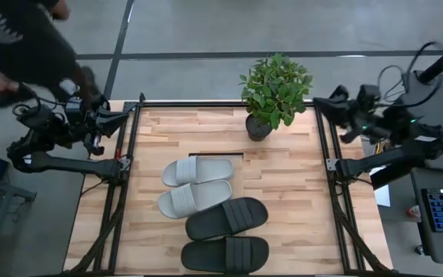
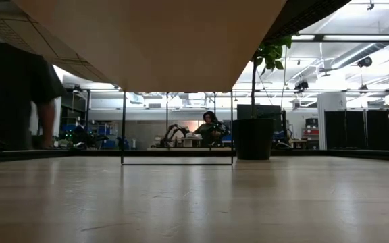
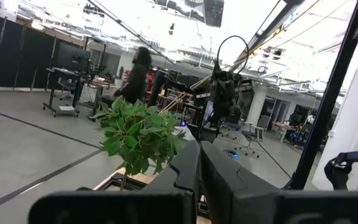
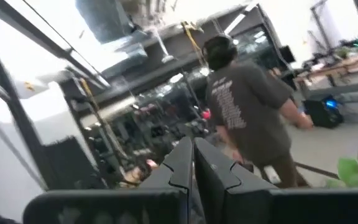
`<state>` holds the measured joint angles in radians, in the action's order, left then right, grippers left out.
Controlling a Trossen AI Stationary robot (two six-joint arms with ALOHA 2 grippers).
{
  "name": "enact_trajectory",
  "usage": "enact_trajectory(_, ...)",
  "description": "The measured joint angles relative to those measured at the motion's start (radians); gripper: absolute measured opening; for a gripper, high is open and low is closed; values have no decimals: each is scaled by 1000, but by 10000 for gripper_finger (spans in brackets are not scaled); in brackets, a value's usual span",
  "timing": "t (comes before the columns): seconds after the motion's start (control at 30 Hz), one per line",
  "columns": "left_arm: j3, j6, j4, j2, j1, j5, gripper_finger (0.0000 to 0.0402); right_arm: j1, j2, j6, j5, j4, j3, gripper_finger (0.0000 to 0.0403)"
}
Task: Pick and place slides into the shelf
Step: Return to Home Position
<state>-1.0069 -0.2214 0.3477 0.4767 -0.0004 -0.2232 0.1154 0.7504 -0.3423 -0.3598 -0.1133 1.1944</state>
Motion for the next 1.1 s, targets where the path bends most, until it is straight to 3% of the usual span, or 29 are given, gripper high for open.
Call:
enact_trajectory(0.43, 0, 22, 18, -20, 0, 7, 0, 5, -120, 2, -1, 77, -163, 8)
enact_trajectory(0.6, 12, 11, 126, -43, 0, 8, 0, 5, -196, 1, 1, 109, -253, 8)
enact_trajectory(0.77, 119, -9, 42, -111, 0, 23, 0, 5, -275, 29, 52, 266, -374, 8)
enact_trajectory(1.1, 444, -61, -297, -323, 0, 30, 0, 5, -414, 54, 106, 555, -600, 8)
